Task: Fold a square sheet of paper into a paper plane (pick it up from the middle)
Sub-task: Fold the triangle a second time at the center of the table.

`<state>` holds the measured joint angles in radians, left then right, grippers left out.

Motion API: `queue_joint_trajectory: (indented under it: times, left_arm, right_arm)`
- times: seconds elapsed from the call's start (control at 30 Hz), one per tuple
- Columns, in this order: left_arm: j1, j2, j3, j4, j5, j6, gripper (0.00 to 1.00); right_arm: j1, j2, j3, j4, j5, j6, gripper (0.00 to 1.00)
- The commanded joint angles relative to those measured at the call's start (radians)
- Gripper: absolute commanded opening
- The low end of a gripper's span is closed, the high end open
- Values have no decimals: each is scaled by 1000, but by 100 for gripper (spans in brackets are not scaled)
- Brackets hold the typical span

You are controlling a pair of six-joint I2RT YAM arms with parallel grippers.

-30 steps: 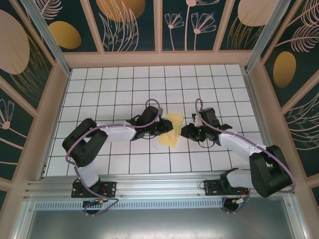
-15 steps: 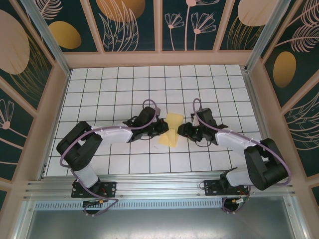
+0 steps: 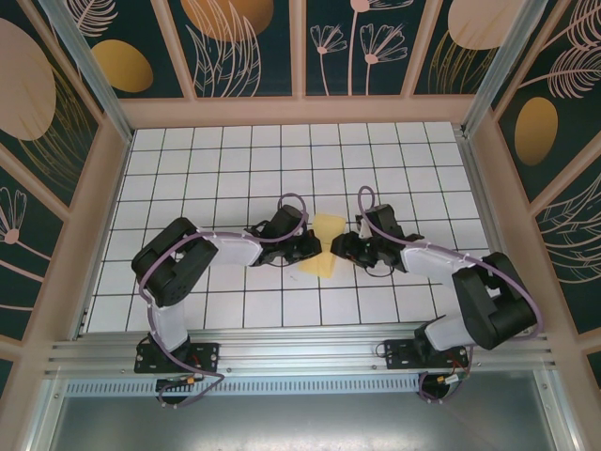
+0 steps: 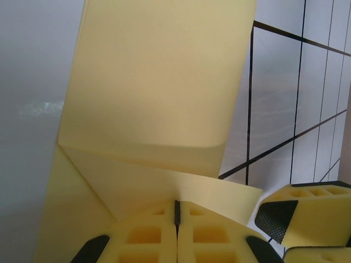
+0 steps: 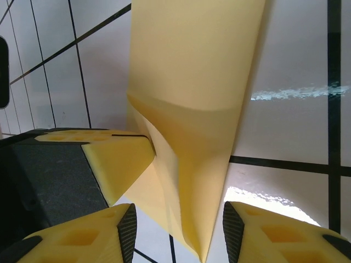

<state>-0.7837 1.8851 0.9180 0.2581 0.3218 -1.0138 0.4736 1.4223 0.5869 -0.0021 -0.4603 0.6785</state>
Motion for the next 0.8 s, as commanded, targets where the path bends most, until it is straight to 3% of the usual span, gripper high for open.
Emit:
queue_joint_trajectory:
  times: [0.0, 0.3, 0.77]
  left_arm:
    - [8, 27, 16, -8, -3, 10, 7]
    - [8, 39, 7, -5, 5, 21, 11]
    - [8, -5, -29, 45, 4, 0, 26]
  right_arm:
    - [8, 30, 28, 26, 17, 15, 49]
    - [10, 101, 52, 59, 28, 35, 51]
    - [10, 147, 60, 104, 0, 46, 48]
